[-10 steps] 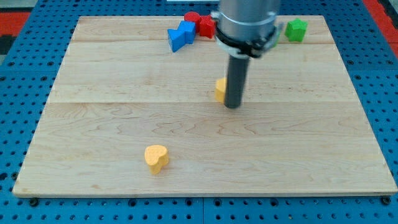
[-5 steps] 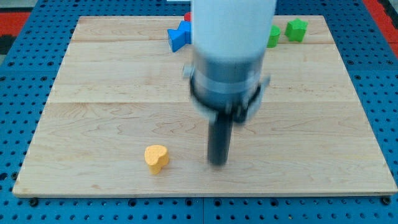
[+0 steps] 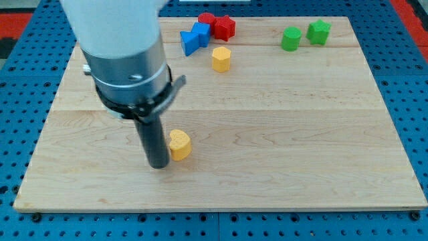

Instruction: Push the yellow blocks towards the blue blocks

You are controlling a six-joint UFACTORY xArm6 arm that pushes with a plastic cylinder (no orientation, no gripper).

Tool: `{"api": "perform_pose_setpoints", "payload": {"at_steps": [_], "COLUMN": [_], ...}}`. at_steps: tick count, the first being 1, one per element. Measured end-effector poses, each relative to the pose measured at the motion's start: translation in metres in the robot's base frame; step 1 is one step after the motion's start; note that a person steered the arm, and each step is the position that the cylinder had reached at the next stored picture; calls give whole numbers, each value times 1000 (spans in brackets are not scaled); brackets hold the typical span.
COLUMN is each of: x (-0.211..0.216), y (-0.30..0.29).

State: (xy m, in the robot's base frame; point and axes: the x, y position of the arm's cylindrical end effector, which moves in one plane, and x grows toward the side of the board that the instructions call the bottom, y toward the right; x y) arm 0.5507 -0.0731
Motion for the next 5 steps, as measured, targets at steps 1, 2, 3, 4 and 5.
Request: {"api": "perform_pose_setpoints", "payload": {"at_steps": [1, 2, 3, 4, 5], "x": [-63, -100, -108, -152, -156], "y": [38, 88, 109, 81, 20]}}
